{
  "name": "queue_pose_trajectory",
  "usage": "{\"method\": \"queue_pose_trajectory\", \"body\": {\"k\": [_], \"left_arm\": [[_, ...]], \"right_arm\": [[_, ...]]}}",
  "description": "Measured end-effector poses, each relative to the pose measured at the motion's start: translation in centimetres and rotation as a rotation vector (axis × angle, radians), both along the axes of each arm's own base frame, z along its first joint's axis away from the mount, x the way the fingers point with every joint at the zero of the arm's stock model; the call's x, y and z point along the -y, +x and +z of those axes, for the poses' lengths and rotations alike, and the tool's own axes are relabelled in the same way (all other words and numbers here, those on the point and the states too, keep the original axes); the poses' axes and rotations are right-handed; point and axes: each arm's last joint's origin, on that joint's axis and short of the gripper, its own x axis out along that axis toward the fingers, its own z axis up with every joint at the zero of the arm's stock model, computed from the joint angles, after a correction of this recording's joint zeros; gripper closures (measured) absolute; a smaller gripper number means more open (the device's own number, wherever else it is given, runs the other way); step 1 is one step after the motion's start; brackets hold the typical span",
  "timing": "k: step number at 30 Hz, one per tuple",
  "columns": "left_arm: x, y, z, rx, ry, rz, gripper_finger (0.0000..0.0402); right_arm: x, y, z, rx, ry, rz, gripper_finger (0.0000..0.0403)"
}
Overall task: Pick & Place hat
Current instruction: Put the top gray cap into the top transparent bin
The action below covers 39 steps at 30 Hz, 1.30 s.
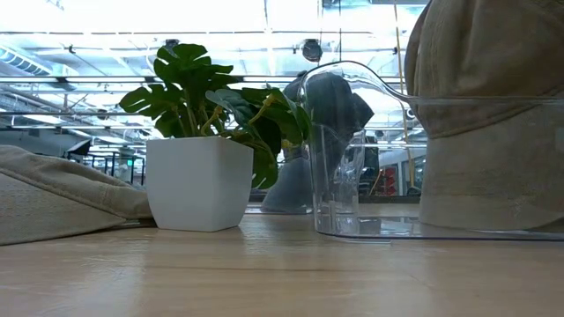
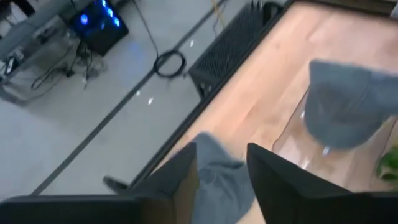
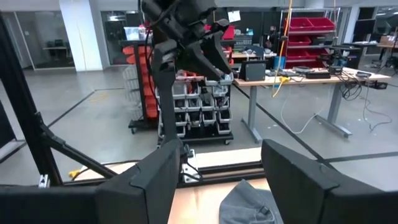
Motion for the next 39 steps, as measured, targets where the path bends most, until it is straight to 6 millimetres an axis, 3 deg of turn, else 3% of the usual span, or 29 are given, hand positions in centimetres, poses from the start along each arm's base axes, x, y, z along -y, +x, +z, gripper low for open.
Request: {"method": "queue_pose_trajectory", "body": {"k": [5, 11, 19, 28, 35, 39], "left_arm": [[-0.8, 1.6, -1.2, -0.118, 0.003, -0.012, 0.0188], [-1.8, 3.2, -4.8, -0.31, -0.011, -0.011, 0.0146], [-3.3, 4.4, -10.2, -0.496, -0.087, 0.049, 0.0143], [-5.3, 5.6, -15.4, -0.549, -0.161, -0.003, 0.0131], [-6.2, 5.4, -19.8, -0.629, -0.223, -0.041, 0.0141], [-7.0, 5.6, -21.5, -0.567, -0.235, -0.003, 0.0139]], "right_arm": [[0.0, -0.5, 0.2, -0.007, 0.001, 0.001, 0.0186], [-0.2, -1.1, 0.1, -0.052, 0.004, 0.004, 0.0186], [-0.4, -2.1, -0.1, -0.116, -0.003, 0.011, 0.0186], [-0.4, -2.7, 0.1, -0.135, -0.031, 0.012, 0.0186], [-0.4, -2.7, -0.3, -0.169, -0.043, 0.013, 0.0186], [-0.4, -2.7, -0.3, -0.178, -0.042, 0.014, 0.0186]]}}
